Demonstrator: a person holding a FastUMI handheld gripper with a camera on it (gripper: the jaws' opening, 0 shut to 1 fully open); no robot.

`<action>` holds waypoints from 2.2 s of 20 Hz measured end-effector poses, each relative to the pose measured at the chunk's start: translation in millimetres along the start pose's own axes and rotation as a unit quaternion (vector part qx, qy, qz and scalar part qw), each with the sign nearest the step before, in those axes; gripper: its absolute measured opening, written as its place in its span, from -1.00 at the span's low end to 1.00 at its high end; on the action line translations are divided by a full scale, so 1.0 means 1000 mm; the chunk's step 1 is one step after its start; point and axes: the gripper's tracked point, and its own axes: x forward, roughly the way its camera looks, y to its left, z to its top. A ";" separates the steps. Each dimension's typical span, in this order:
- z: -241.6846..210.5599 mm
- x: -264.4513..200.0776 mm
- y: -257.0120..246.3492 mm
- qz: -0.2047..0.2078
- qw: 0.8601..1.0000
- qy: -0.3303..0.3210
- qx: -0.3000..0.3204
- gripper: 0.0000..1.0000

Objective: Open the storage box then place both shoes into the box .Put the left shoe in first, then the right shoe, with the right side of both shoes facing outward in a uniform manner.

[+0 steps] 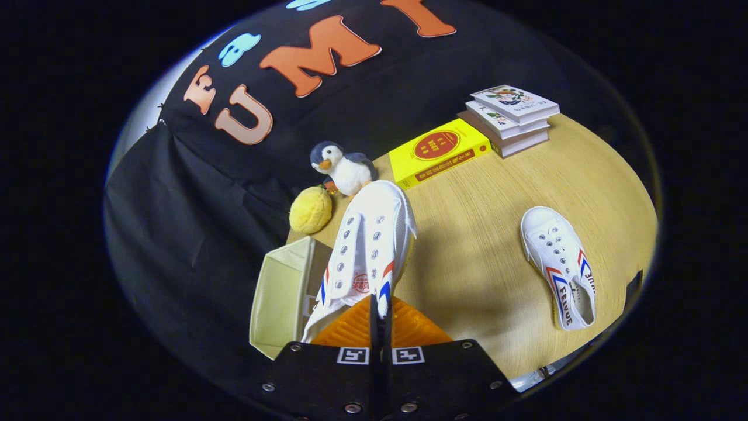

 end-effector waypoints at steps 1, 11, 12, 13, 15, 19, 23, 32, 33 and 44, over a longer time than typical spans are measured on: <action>0.006 -0.004 0.016 0.002 1.000 -0.009 -0.009 -1.00; -0.055 0.056 0.165 0.040 0.998 0.028 -0.042 -1.00; -0.066 0.065 0.172 0.038 0.998 0.037 -0.043 -1.00; -0.075 0.074 0.175 0.033 0.997 0.043 -0.047 -1.00; -0.092 0.088 0.184 0.025 0.997 0.053 -0.055 -1.00; -0.113 0.111 0.184 0.006 0.996 0.071 -0.050 -1.00; -0.117 0.120 0.179 -0.011 0.996 0.061 -0.060 -1.00; -0.139 0.131 0.180 -0.015 0.995 0.064 -0.074 -1.00; -0.142 0.134 0.181 -0.015 0.995 0.064 -0.073 -0.99; -0.143 0.112 0.187 0.005 0.993 0.073 -0.090 0.95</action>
